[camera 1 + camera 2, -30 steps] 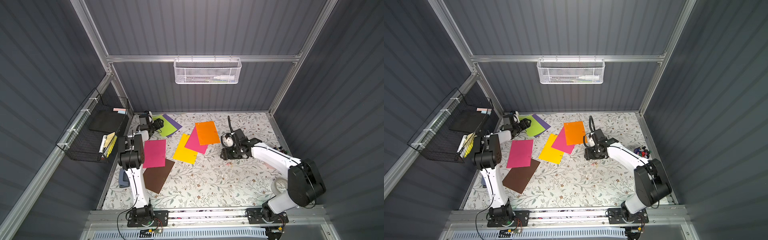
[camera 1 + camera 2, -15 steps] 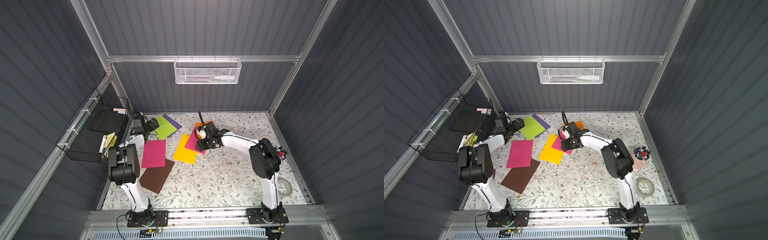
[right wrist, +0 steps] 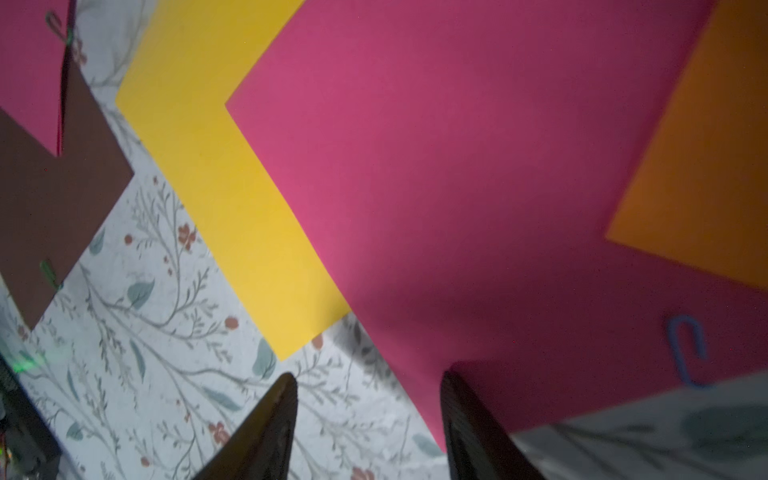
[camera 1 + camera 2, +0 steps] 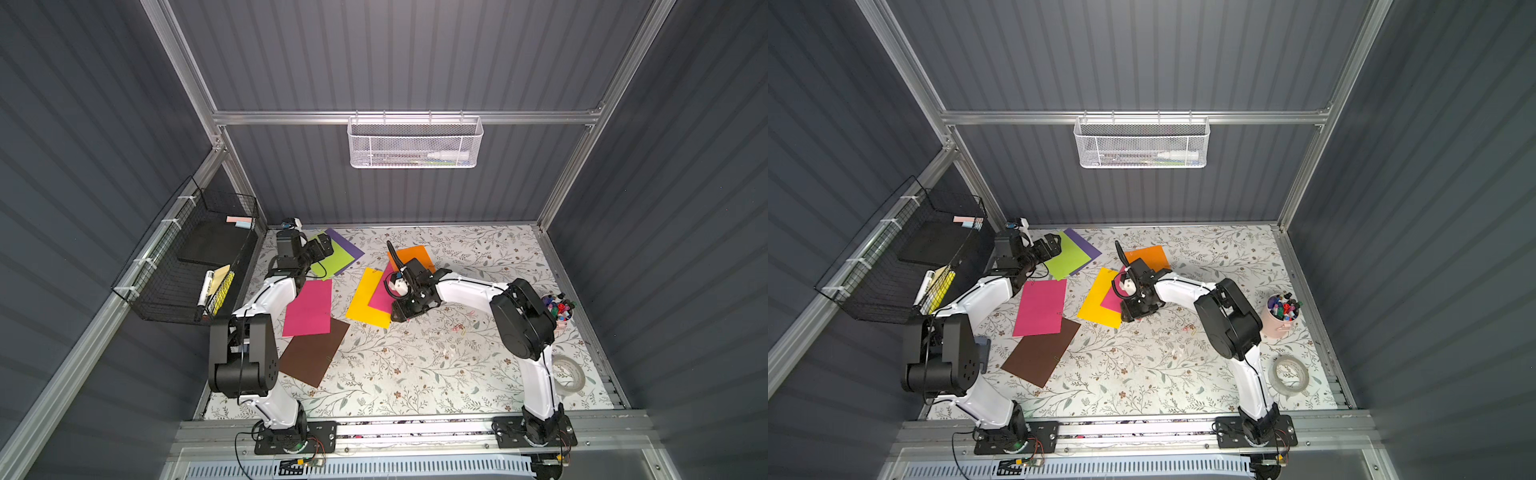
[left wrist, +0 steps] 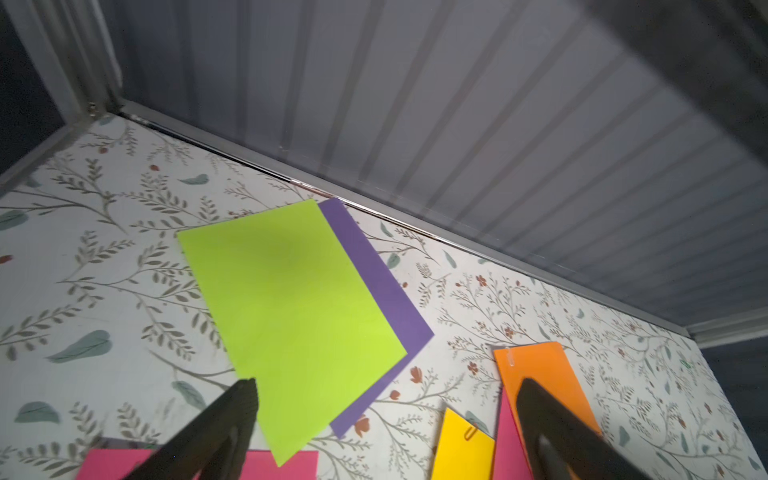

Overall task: Unclip the paperclips from the documents
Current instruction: Move the document to the center of the board.

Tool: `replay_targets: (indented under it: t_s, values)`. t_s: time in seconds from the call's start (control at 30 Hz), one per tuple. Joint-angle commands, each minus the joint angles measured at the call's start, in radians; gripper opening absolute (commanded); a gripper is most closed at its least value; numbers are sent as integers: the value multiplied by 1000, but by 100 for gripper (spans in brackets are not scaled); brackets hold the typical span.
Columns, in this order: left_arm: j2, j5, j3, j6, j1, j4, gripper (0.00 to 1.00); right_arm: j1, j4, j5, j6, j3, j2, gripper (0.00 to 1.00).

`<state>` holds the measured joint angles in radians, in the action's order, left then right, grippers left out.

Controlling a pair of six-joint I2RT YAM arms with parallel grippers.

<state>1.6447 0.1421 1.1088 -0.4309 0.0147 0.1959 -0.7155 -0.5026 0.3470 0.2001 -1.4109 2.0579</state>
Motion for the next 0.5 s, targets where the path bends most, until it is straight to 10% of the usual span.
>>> replay_targets:
  t_s: [0.0,0.47]
  values:
    - [-31,27,-14,-7,-19,-19,99,-44,-140,61,-25,114,-33,58]
    - [-106,87,-116,-4,-44,-50,99,-249,-208,117,135,402,-307,57]
